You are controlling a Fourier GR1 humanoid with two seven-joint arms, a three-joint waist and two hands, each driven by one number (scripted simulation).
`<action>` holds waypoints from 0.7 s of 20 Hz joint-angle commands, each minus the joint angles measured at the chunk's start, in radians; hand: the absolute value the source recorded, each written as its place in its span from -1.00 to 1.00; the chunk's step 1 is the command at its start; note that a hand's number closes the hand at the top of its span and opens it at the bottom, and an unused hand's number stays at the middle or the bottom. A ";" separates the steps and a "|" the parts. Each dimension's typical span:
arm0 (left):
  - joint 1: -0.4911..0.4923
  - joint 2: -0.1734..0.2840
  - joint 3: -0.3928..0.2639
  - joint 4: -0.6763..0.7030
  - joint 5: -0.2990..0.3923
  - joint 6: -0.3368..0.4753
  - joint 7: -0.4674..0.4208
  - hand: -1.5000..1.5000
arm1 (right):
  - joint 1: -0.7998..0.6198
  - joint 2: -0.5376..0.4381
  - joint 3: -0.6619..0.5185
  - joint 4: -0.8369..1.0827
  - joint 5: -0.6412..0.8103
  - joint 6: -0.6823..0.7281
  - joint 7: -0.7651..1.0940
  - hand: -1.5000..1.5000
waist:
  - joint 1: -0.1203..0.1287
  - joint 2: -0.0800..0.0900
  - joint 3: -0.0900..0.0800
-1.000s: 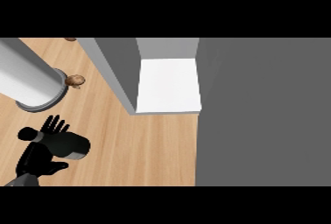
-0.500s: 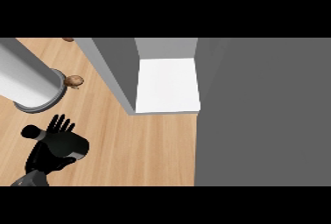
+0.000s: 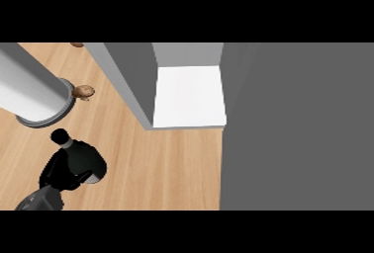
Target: Pick up the wine, place it into the cabinet and close the cabinet
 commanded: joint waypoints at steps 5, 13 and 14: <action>0.045 -0.031 -0.077 -0.132 -0.111 0.058 -0.303 1.00 | 0.045 0.003 0.008 -0.131 -0.021 -0.028 0.047 -1.00 | 0.006 -0.002 -0.001; 0.164 -0.165 -0.162 -0.361 -0.224 0.527 -0.345 1.00 | 0.034 -0.020 -0.010 -0.152 -0.027 -0.049 0.074 -1.00 | 0.030 -0.008 0.004; 0.171 -0.227 -0.198 -0.417 -0.254 0.609 -0.319 1.00 | 0.040 -0.005 0.019 -0.143 0.009 -0.052 0.057 -1.00 | 0.032 -0.011 0.005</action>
